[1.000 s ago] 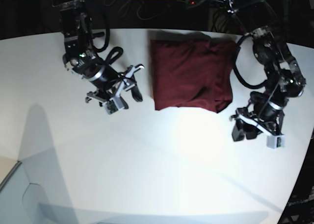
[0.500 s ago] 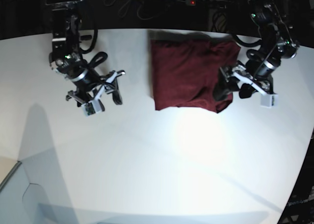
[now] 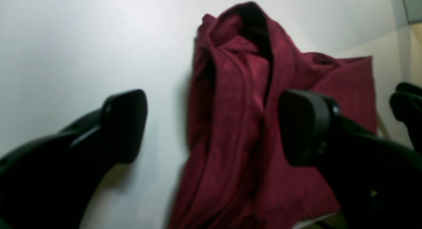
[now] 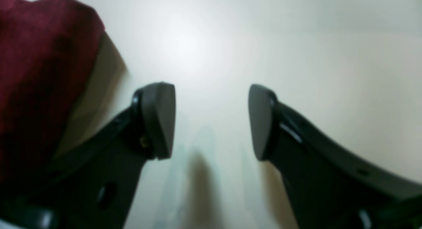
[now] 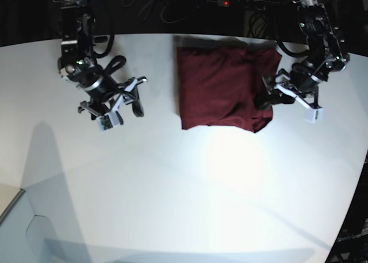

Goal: Layout the t-shirt on the table in an organized manner, then fold the t-shirt properly
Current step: 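Move the left gripper to the bundle side and grasp its edge, then push the folded bundle with the left gripper to square it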

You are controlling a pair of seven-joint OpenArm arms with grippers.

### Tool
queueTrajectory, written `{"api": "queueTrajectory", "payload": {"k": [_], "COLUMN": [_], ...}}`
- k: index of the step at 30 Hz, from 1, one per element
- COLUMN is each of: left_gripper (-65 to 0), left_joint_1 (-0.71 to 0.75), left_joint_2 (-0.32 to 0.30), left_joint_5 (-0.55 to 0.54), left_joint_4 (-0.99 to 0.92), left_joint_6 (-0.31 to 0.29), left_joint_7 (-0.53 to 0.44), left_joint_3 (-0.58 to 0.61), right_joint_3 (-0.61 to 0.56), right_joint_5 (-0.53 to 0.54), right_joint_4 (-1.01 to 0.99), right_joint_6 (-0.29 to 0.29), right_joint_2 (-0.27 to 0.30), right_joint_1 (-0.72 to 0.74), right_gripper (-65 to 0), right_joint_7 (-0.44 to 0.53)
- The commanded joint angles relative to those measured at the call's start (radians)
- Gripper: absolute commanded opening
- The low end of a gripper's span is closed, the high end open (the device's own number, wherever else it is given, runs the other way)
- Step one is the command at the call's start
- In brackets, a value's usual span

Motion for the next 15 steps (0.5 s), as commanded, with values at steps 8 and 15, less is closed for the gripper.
{"api": "queueTrajectory", "payload": {"k": [8,15], "left_gripper": [-3.9,-4.3], "left_joint_1": [-0.022,-0.025], "left_joint_2": [-0.035,-0.035], "left_joint_5": [0.045,0.118], "left_joint_4": [-0.008,-0.088], "left_joint_6": [-0.007,-0.007], "left_joint_7": [-0.022,-0.024], "left_joint_3": [0.165,0.225], "right_joint_3": [0.004,0.004], "right_joint_5": [0.011,0.011], "right_joint_4": [0.023,0.023], "right_joint_6": [0.000,0.000], "right_joint_2": [0.006,0.006], "right_joint_1": [0.010,0.010], "right_gripper": [-29.9,-29.9], "right_joint_7": [0.024,0.026]}}
